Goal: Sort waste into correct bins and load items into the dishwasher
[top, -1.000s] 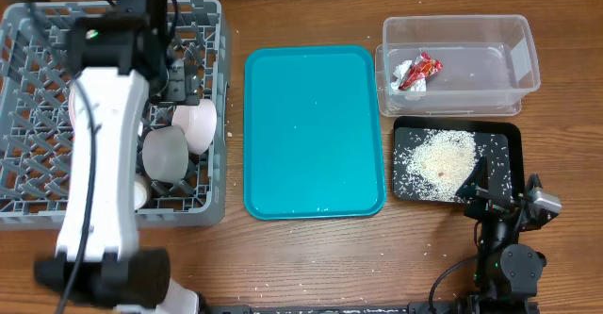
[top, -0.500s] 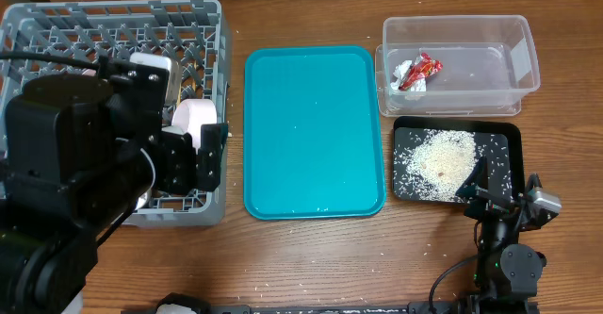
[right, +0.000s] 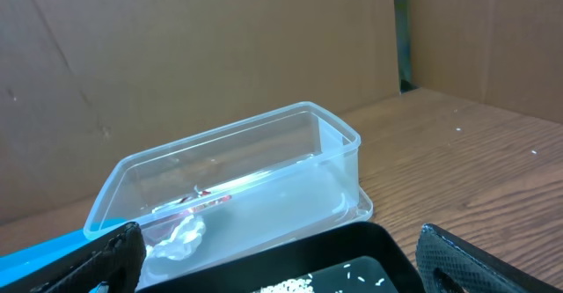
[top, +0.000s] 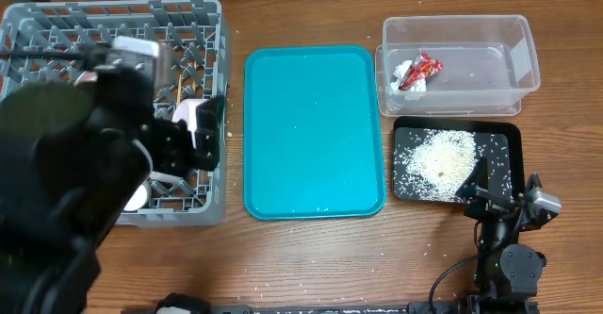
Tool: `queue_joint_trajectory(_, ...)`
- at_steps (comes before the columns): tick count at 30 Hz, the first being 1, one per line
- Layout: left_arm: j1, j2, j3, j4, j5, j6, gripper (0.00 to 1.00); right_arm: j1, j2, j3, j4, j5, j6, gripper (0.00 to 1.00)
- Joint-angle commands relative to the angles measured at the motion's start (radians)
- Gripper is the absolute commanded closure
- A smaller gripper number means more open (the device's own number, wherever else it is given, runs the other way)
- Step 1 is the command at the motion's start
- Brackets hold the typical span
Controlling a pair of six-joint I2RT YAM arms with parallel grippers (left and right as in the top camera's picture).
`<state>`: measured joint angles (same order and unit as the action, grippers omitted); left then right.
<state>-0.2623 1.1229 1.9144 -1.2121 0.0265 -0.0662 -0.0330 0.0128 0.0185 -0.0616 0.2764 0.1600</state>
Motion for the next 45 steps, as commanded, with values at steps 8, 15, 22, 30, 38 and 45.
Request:
queue_joint_trajectory(8,-0.006,-0.475,-0.755,0.498,0.021,0.049,0.0,-0.006,-0.01,-0.011,0.006,0.0,0.0,0.0)
queue_joint_trajectory(15,-0.005,-0.745,-1.19,0.821,0.034,0.051,0.0,-0.006,-0.01,-0.011,0.006,0.0,0.0,0.0)
queue_joint_trajectory(22,0.039,-0.993,-1.511,0.993,0.045,0.036,0.0,-0.006,-0.01,-0.011,0.006,0.0,0.0,0.0)
queue_joint_trajectory(30,0.072,-1.12,-1.771,1.126,0.026,0.037,0.0,-0.006,-0.01,-0.011,0.006,0.0,0.0,0.0)
queue_joint_trajectory(38,0.08,-1.12,-1.91,1.285,0.015,0.037,0.0,-0.006,-0.01,-0.011,0.006,0.0,0.0,0.0)
queue_joint_trajectory(45,0.08,-1.118,-1.91,1.127,0.014,0.037,0.0,-0.006,-0.01,-0.011,0.006,0.0,0.0,0.0)
